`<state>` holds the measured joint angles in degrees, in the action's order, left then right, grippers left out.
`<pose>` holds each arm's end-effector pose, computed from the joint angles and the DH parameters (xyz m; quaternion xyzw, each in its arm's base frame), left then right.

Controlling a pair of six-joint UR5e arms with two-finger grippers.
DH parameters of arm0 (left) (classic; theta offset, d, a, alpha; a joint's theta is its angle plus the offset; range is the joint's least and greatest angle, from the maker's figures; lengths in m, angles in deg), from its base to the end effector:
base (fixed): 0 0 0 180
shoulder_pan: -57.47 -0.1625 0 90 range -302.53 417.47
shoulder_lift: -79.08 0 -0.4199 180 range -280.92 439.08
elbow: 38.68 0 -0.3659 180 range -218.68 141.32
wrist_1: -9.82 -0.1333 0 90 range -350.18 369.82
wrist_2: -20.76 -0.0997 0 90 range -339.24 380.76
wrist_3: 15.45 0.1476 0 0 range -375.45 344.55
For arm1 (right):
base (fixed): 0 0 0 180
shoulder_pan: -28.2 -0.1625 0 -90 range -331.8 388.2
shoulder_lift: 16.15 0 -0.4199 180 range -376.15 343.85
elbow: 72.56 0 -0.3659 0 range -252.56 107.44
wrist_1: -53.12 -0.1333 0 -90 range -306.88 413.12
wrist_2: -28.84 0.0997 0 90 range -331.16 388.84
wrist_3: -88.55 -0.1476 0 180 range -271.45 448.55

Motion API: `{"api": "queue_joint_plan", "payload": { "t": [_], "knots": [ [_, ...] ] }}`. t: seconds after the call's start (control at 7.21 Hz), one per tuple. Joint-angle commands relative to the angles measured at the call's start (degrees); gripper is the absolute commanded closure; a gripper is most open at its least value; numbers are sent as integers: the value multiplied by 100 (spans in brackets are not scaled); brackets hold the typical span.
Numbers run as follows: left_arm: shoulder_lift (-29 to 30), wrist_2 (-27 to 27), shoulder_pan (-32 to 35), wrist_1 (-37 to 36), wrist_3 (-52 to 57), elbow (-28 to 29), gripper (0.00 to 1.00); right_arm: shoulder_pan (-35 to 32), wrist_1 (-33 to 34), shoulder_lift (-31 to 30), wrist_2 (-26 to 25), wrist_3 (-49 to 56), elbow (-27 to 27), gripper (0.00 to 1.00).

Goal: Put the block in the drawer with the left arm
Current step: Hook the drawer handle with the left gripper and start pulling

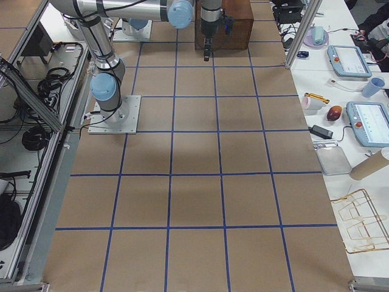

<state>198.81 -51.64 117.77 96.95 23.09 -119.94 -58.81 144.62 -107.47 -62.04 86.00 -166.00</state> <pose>0.1431 -0.6101 0.2313 -0.0512 -0.9749 -0.0441 0.2124 0.1072 -0.4603 0.4201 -0.0483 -0.9988 -0.0054 0.0077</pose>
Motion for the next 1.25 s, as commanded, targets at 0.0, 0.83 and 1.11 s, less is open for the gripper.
{"api": "queue_joint_plan", "payload": {
  "t": [0.0,0.83,1.11],
  "knots": [
    [-2,-299,0,-160,56,22,0,0,0,0,0,0,1,0],
    [-2,-644,-9,-337,476,101,0,0,0,0,0,0,1,0],
    [-19,-653,-18,-285,627,110,0,0,0,0,0,0,-7,0]
  ]
}}
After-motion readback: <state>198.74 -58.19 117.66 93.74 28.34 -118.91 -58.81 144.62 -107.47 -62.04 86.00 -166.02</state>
